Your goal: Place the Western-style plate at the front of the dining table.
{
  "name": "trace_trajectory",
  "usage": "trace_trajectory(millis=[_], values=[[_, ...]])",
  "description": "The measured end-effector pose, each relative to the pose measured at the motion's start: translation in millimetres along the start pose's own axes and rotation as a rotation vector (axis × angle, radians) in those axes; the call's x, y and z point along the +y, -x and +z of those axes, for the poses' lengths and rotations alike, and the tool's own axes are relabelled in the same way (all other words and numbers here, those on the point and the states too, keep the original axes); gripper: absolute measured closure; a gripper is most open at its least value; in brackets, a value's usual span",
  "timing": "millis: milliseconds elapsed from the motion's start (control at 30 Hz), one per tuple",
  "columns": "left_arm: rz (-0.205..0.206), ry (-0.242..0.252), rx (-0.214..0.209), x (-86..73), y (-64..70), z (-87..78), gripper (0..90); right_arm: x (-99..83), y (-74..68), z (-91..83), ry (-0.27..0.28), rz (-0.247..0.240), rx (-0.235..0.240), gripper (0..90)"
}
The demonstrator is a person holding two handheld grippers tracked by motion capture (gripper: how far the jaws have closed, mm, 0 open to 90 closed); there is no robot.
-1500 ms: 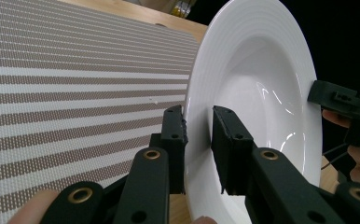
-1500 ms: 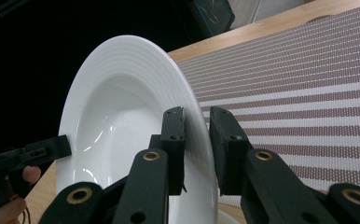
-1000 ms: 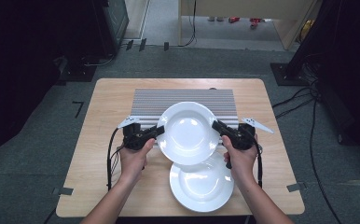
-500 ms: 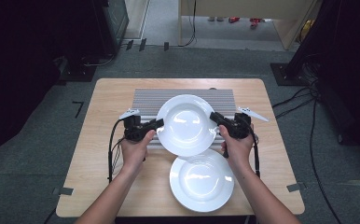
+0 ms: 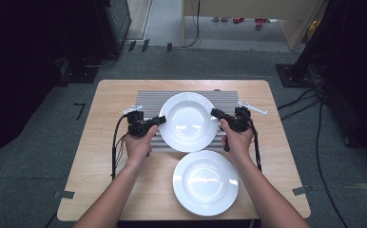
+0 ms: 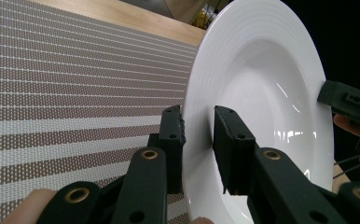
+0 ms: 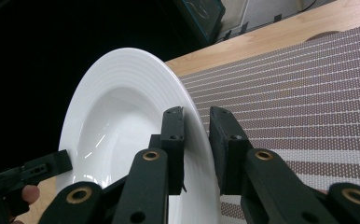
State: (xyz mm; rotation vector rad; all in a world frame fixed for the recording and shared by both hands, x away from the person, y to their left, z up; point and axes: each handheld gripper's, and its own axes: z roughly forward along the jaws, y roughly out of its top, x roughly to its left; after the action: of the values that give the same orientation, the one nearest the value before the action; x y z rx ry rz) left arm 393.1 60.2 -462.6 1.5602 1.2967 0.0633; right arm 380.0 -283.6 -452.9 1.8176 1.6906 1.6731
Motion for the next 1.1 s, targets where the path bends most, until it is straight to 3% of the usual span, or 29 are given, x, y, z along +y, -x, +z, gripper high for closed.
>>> trace_trajectory(millis=[100,333,533,667,900,1033,1100], values=[[-0.009,-0.006,0.008,1.8,-3.1,6.2,74.6,2.5,4.4,6.7,-0.005,-0.003,-0.004,77.4],[-0.018,-0.026,0.031,7.2,-8.6,21.6,74.7,4.4,19.0,21.6,-0.008,0.054,-0.011,77.1],[-0.054,-0.043,0.039,7.1,-20.3,33.9,74.2,7.7,25.1,36.2,-0.03,0.057,-0.033,77.2],[-0.06,-0.058,0.052,8.6,-24.4,41.8,74.4,6.5,33.6,45.5,-0.025,0.1,-0.034,77.2],[-0.117,-0.065,0.052,11.5,-33.1,55.2,75.5,5.0,46.9,63.4,-0.064,0.092,-0.08,76.7],[-0.139,-0.08,0.054,16.4,-36.2,62.0,75.6,3.5,53.9,70.5,-0.066,0.144,-0.096,77.3],[-0.145,-0.078,0.06,17.1,-37.1,63.3,75.4,3.3,54.5,72.3,-0.076,0.145,-0.1,77.3]])
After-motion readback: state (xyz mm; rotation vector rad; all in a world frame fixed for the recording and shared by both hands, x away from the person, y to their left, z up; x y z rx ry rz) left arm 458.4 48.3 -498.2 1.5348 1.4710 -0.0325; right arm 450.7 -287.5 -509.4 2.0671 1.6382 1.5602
